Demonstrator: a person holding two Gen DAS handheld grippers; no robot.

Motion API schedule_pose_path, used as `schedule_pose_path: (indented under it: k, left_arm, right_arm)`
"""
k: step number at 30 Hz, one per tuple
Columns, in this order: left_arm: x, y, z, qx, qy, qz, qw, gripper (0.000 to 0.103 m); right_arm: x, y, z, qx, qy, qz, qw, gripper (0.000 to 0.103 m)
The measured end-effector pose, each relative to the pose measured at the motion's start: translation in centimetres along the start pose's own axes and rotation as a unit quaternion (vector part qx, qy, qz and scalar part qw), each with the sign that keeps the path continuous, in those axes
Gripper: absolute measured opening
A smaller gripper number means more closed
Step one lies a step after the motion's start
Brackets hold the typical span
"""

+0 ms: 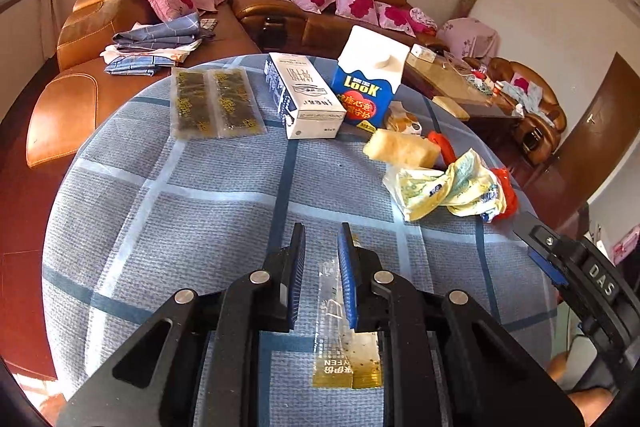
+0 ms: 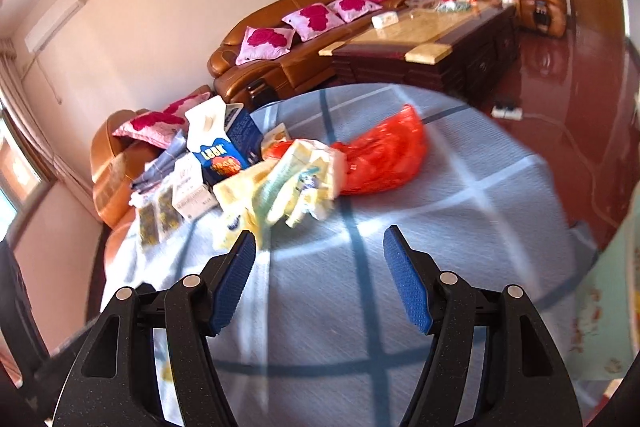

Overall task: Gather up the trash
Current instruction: 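Grasp the clear snack wrapper with the left gripper, then grasp the white and yellow plastic bag with the right gripper while the left gripper holds the wrapper, then carry the clear wrapper and white-yellow bag over the teal bin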

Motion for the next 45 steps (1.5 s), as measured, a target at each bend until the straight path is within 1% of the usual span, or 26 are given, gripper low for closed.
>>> schedule_pose_path:
  k: [5,6,7,9,10,11,12,13,15,16,18,19,20,21,22,24,28,32,36,39,45]
  left_arm:
    - [0.1,1.4,0.1,-0.004,0.011,-0.001,0.9999,0.017]
    - [0.4,1.5,0.0,-0.002,0.015,-0.001,0.9999,0.021]
    - [0.7,1.4,-0.1,0.000,0.018,0.001,0.9998,0.031]
    - [1.4,1.0,0.0,0.003,0.026,0.010,0.9996,0.043]
    - [1.7,0.8,0.1,0.004,0.030,0.014,0.9995,0.045]
    - [2.1,0.6,0.4,0.008,0.037,0.014,0.9992,0.046]
    - [2.4,0.5,0.7,0.013,0.045,0.012,0.9988,0.047]
    - [2.8,0.4,1.1,0.019,0.055,0.008,0.9983,0.048]
    - [3.4,0.0,1.6,0.023,0.067,0.007,0.9975,0.048]
    - [3.7,-0.2,1.9,0.023,0.071,0.009,0.9972,0.048]
    - [4.1,-0.6,2.3,0.028,0.078,0.010,0.9965,0.050]
    - [4.2,-0.8,2.3,0.025,0.071,0.014,0.9970,0.050]
    - [4.3,-1.0,2.4,0.025,0.073,0.018,0.9968,0.051]
    - [4.3,-1.3,2.4,0.019,0.068,0.026,0.9972,0.048]
    - [4.4,-1.4,2.5,0.015,0.067,0.030,0.9972,0.035]
    - [4.5,-1.7,2.6,0.015,0.069,0.037,0.9968,0.031]
    - [4.2,-1.3,2.8,0.032,0.072,0.021,0.9967,0.027]
    - [3.5,-1.0,2.5,0.019,0.060,0.019,0.9978,0.026]
    - [2.4,-1.2,0.9,0.013,0.031,0.023,0.9992,0.026]
    - [1.7,-1.3,-0.3,0.014,0.015,0.022,0.9996,0.026]
    - [1.6,-2.9,-2.8,0.022,-0.004,0.037,0.9991,0.026]
  right_arm:
    - [-0.8,0.3,3.2,-0.035,0.021,0.061,0.997,0.066]
    - [-1.0,0.3,3.8,-0.041,0.023,0.073,0.996,0.066]
    - [-1.2,0.4,4.2,-0.044,0.024,0.081,0.995,0.066]
    - [-1.6,0.5,5.2,-0.047,0.029,0.094,0.994,0.066]
    - [-1.7,0.6,5.5,-0.048,0.033,0.096,0.994,0.066]
    - [-1.7,0.6,5.9,-0.050,0.039,0.098,0.993,0.063]
    - [-1.6,0.6,6.2,-0.055,0.044,0.101,0.992,0.053]
    - [-1.6,0.7,6.5,-0.061,0.049,0.101,0.992,0.048]
    - [-1.4,0.6,6.5,-0.065,0.057,0.096,0.992,0.024]
    - [-1.3,0.6,6.4,-0.066,0.059,0.092,0.992,0.021]
    - [-1.2,0.4,5.8,-0.068,0.054,0.083,0.993,0.017]
    - [-1.1,0.3,5.3,-0.067,0.050,0.079,0.993,0.017]
    - [-1.1,0.2,4.9,-0.066,0.047,0.077,0.994,0.017]
    - [-1.0,0.0,4.3,-0.066,0.044,0.075,0.994,0.017]
    - [-0.8,-0.1,3.9,-0.066,0.043,0.074,0.994,0.017]
    - [-0.6,-0.3,2.9,-0.059,0.039,0.067,0.995,0.017]
    - [-0.7,-0.9,0.1,-0.044,0.008,0.048,0.998,0.015]
    - [-0.8,-1.2,-3.2,-0.029,-0.026,0.026,0.999,0.015]
    - [-1.0,-1.3,-5.8,-0.002,-0.050,-0.012,0.999,0.015]
    - [-0.9,-1.4,-7.3,0.008,-0.061,-0.033,0.998,0.015]
    - [-0.9,-2.6,-10.2,0.020,-0.083,-0.038,0.996,0.015]
Point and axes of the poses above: each gripper's, at about its wrist camera, not at the fingertips, and z roughly the way its jaws point, y to its left, x to its underside, the point moved 5 cm from there along z, roughly the way its jaws point, and after that the axes turned 4 degrees about -z, right-handed, at the moved point
